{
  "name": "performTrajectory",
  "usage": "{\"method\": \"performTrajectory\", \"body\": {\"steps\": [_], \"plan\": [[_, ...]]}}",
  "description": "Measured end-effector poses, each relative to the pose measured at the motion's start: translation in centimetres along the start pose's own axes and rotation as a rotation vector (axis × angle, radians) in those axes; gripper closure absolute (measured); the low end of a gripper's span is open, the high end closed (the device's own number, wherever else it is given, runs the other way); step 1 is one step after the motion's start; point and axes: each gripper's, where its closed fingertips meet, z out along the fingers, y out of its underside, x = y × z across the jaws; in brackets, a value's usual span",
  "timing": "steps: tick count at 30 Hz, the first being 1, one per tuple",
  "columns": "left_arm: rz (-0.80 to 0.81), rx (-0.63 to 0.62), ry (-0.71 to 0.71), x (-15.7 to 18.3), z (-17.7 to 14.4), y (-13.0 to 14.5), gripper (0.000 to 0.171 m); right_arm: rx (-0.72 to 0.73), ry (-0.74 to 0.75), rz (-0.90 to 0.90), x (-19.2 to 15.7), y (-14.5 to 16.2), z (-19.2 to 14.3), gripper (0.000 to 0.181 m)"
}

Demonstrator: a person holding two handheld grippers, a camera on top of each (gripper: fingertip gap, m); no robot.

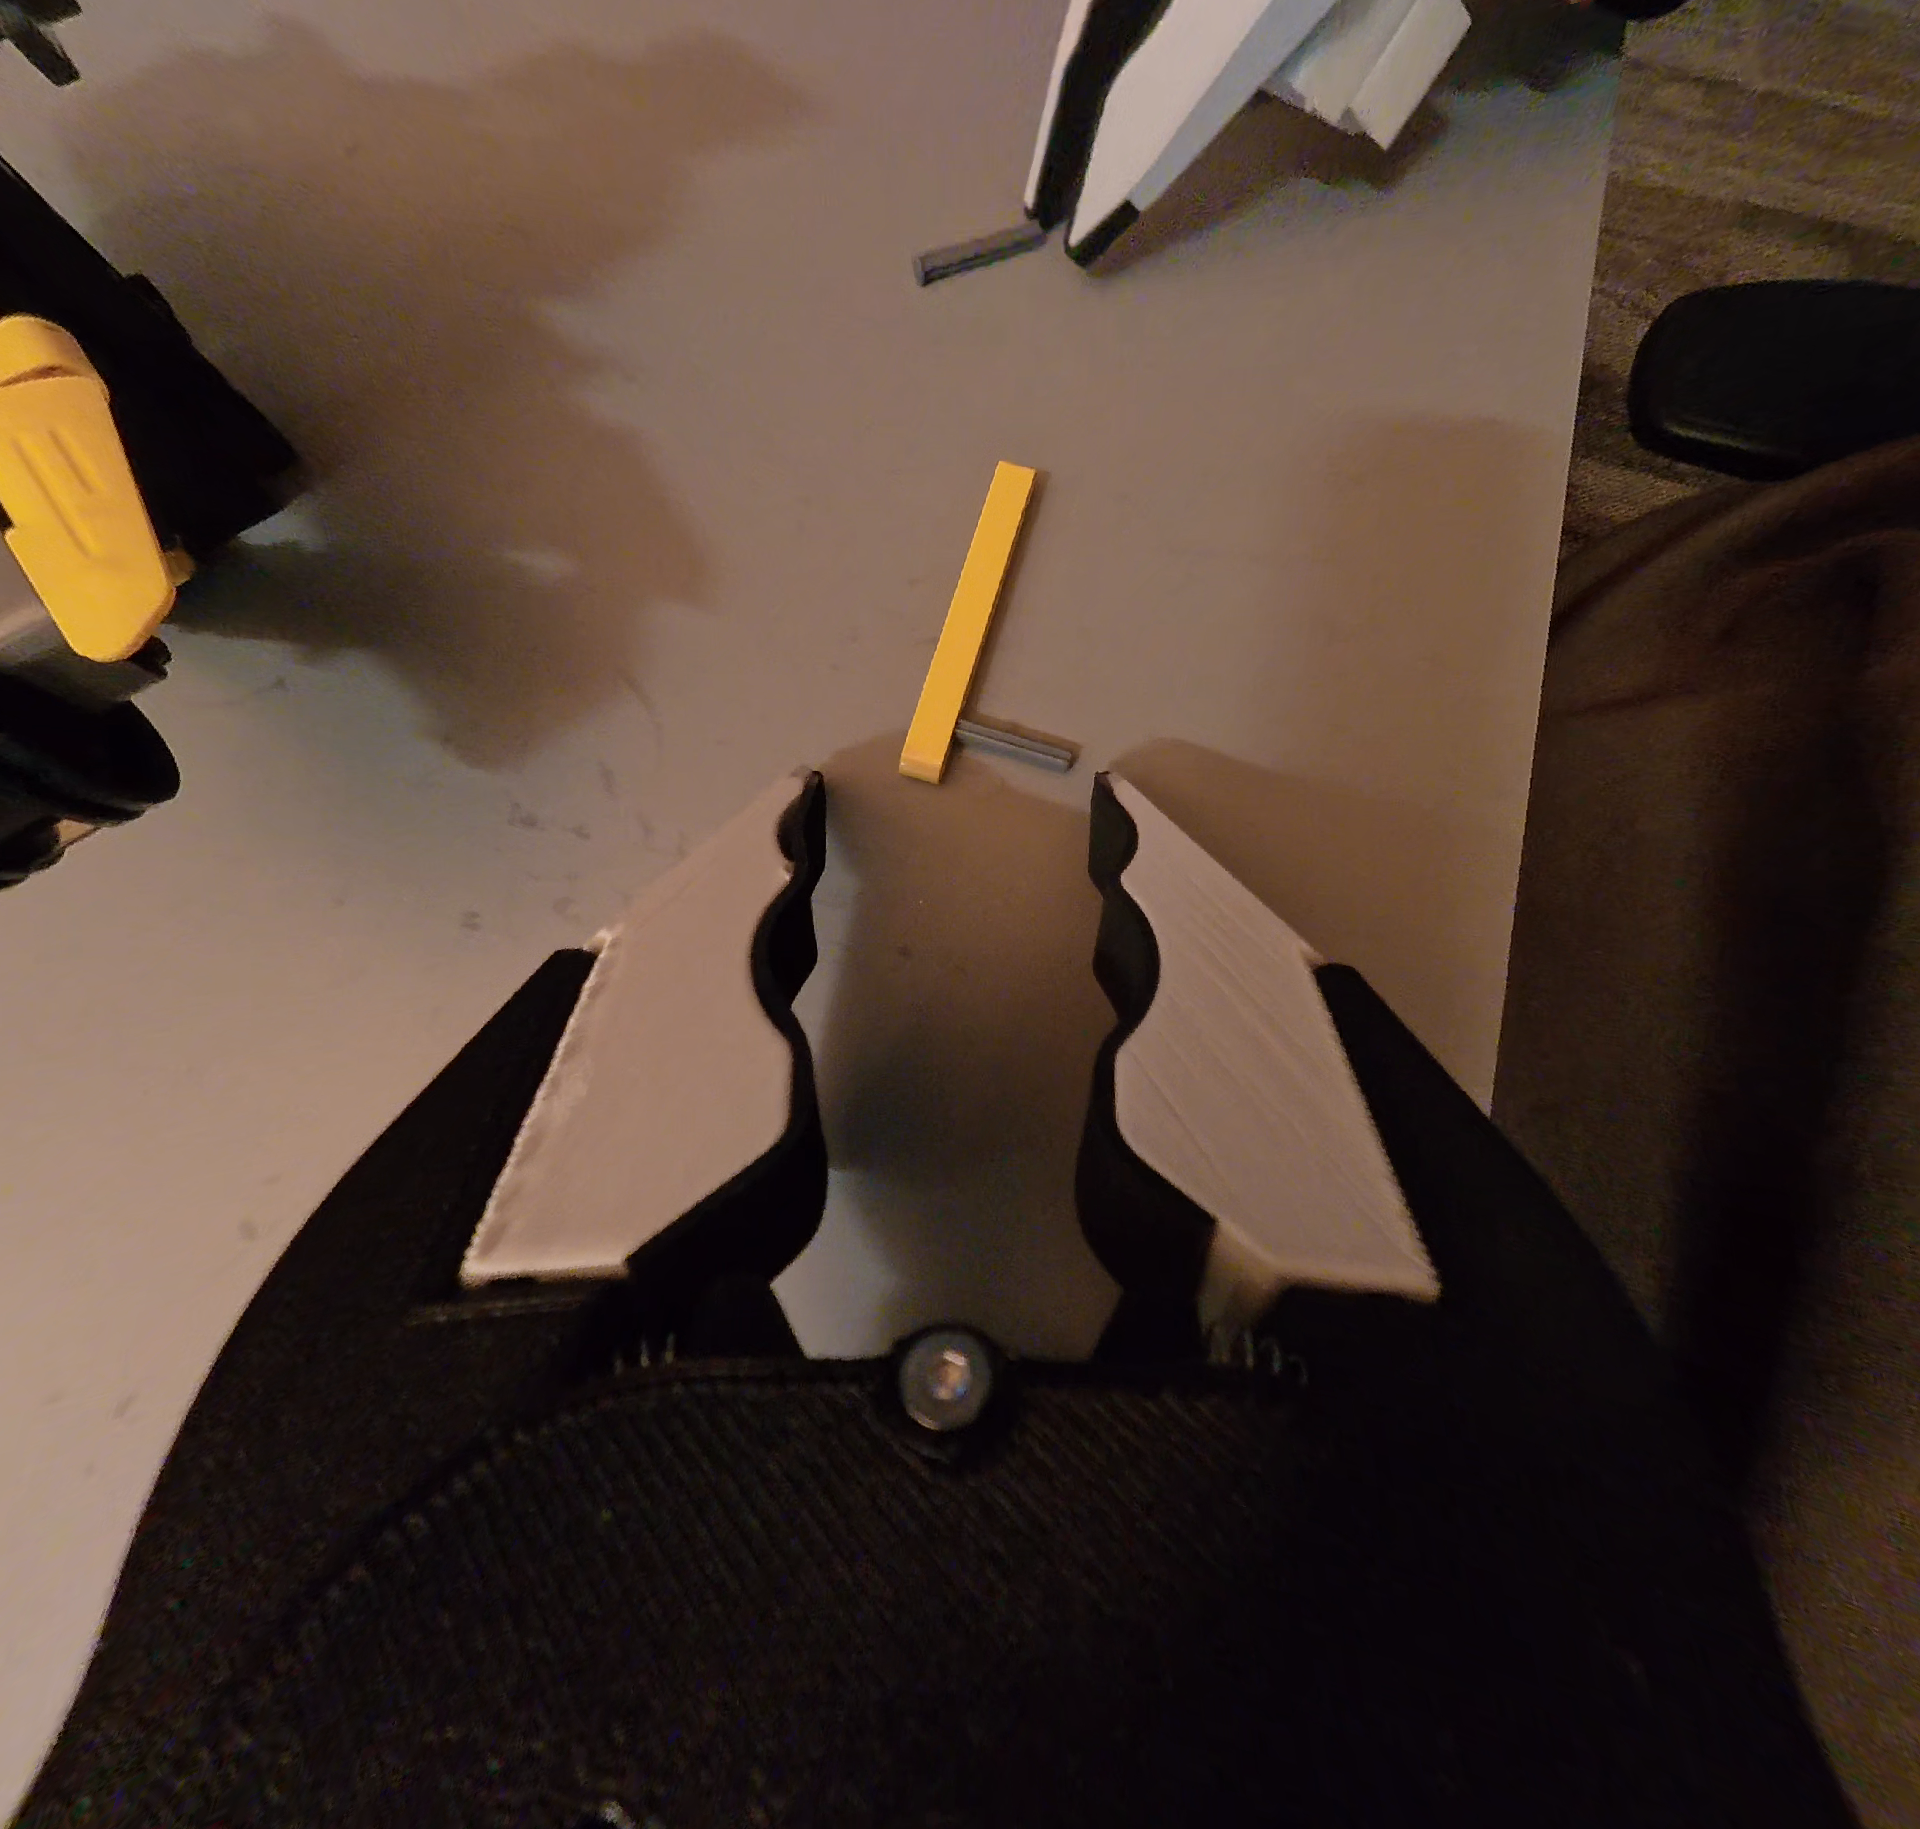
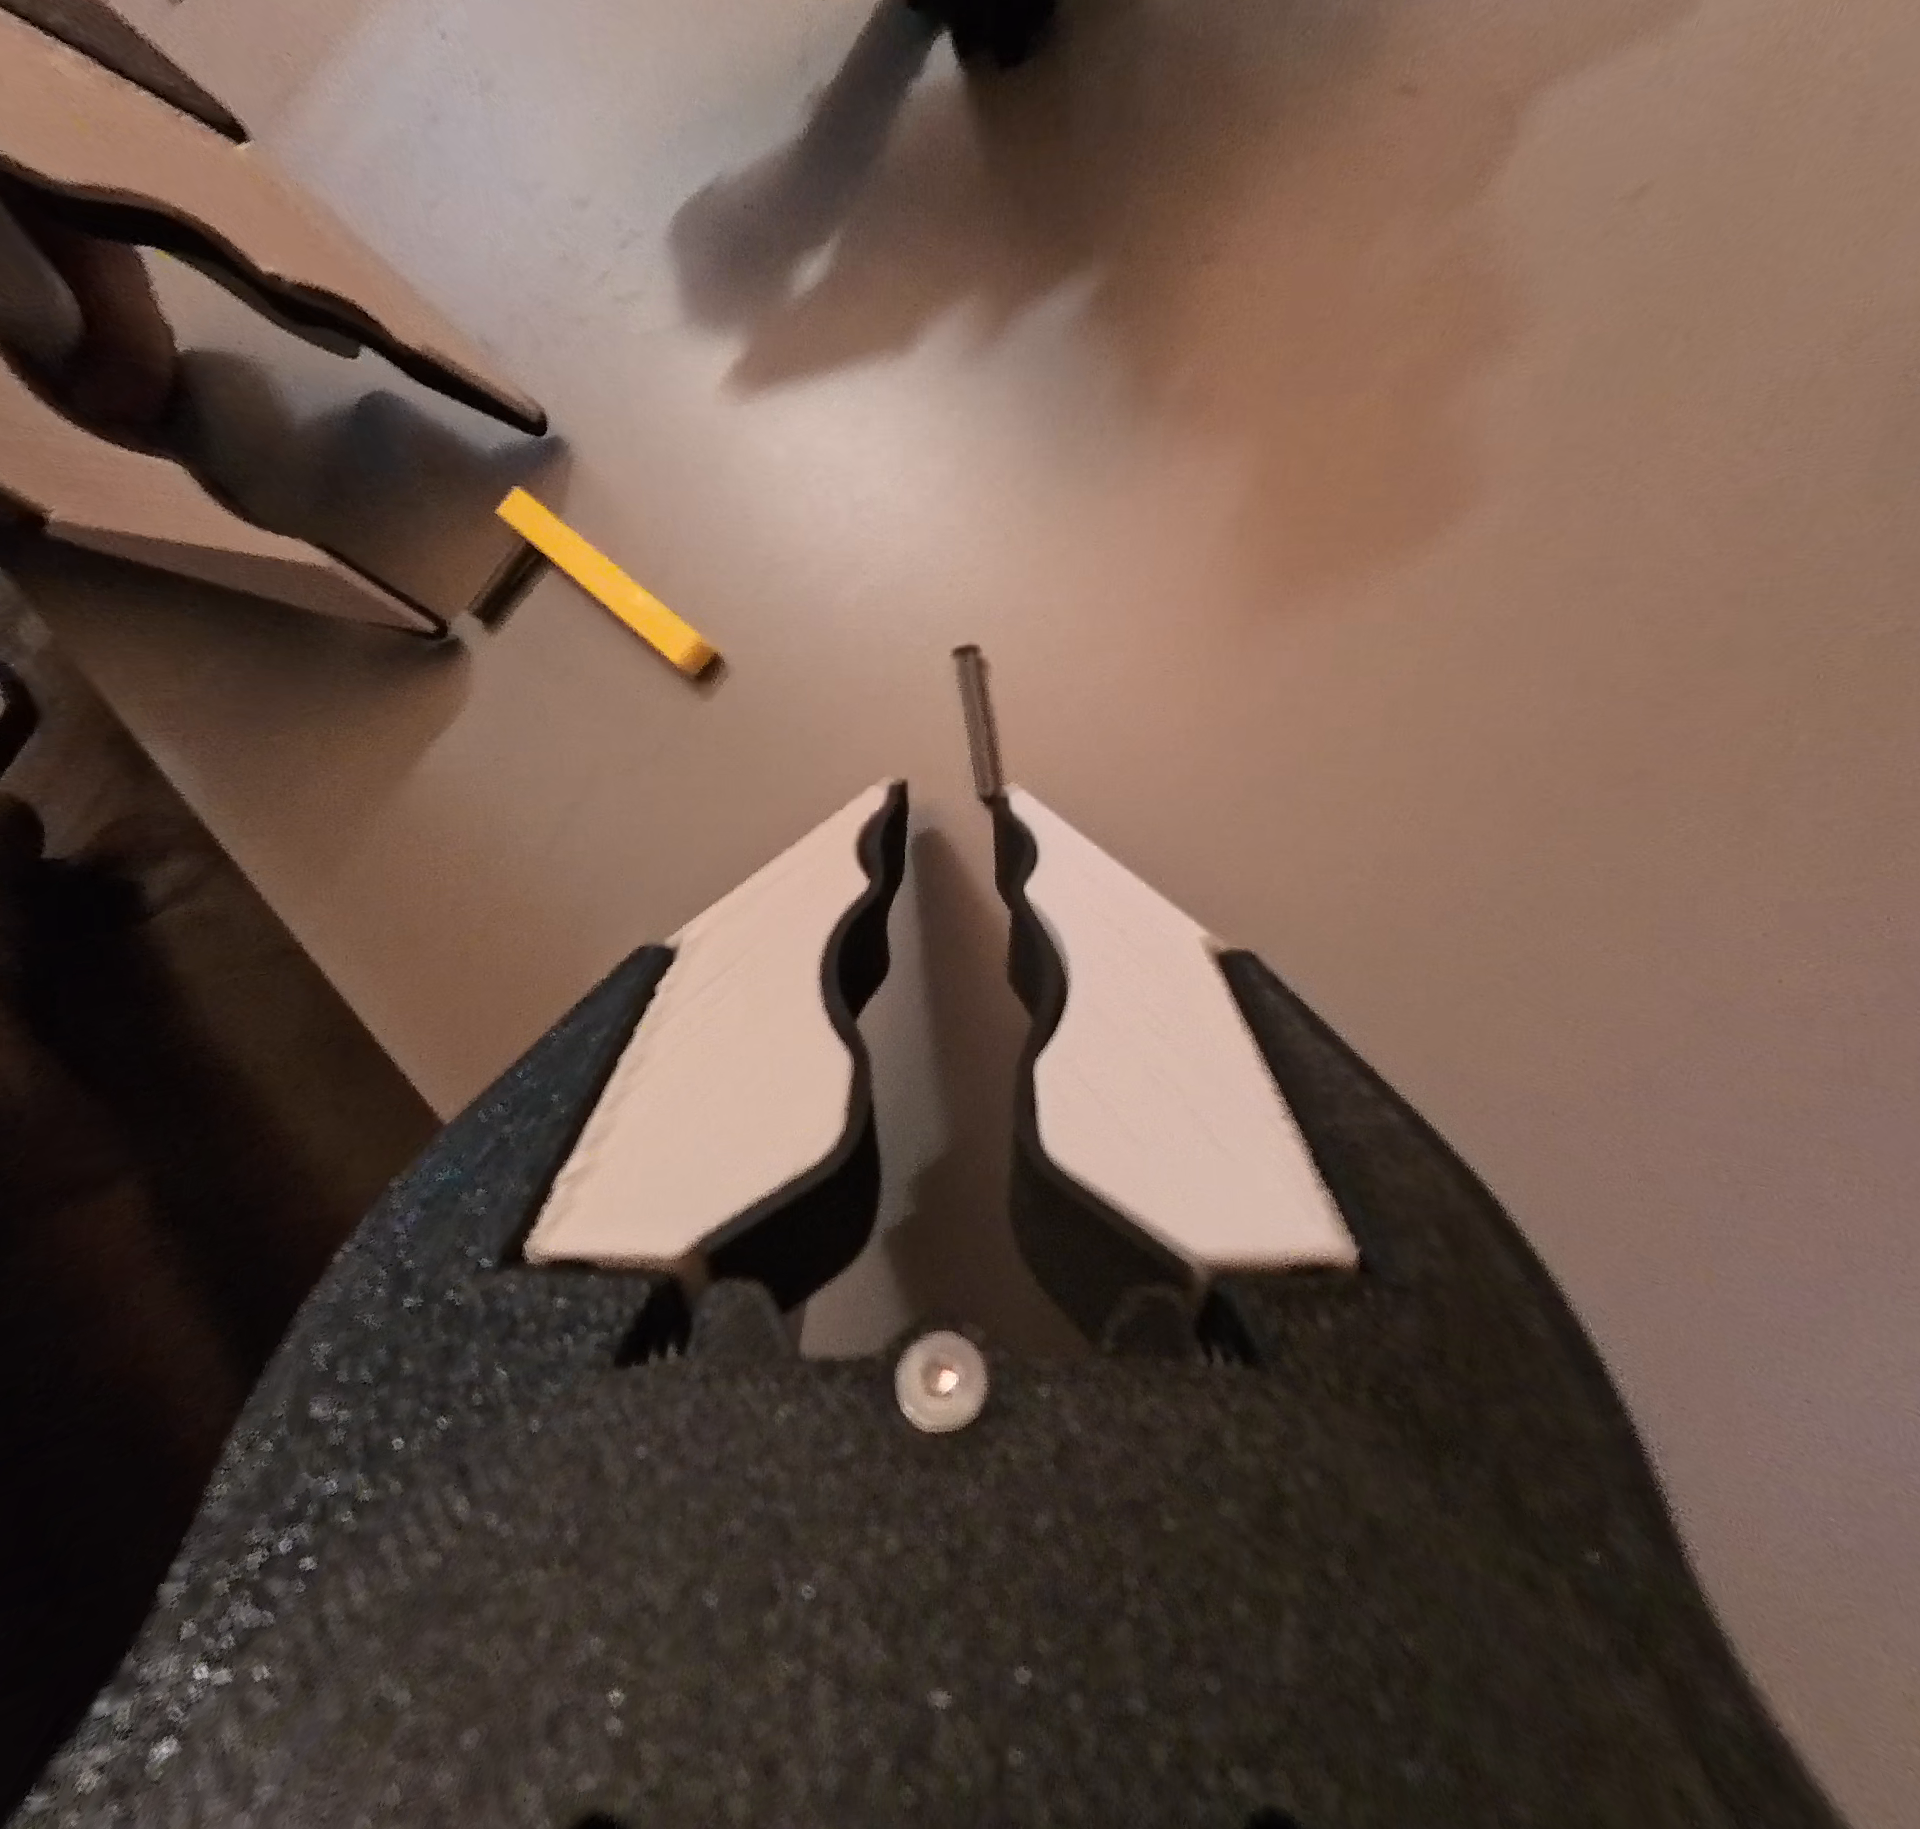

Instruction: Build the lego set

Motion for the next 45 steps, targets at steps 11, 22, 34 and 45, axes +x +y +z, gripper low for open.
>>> {"method": "performTrajectory", "body": {"steps": [11, 22, 34, 45], "plan": [[0.015, 0.003, -0.01, 0.0, 0.0, 0.0, 0.123, 0.052, -0.178, -0.078, -3.9, -1.4, 0.5, 0.163], [0.025, -0.01, -0.024, 0.0, 0.1, 0.1, 0.123, 0.013, -0.1, -0.198, -1.3, -3.6, 2.0, 0.164], [0.019, -0.011, -0.033, -0.2, 0.2, 0.1, 0.124, -0.055, -0.179, -0.288, -2.2, -3.7, 4.2, 0.167], [-0.005, 0.01, -0.066, -0.9, -0.1, -0.1, 0.124, -0.058, -0.108, -0.307, -1.6, -2.9, 3.6, 0.168]]}}
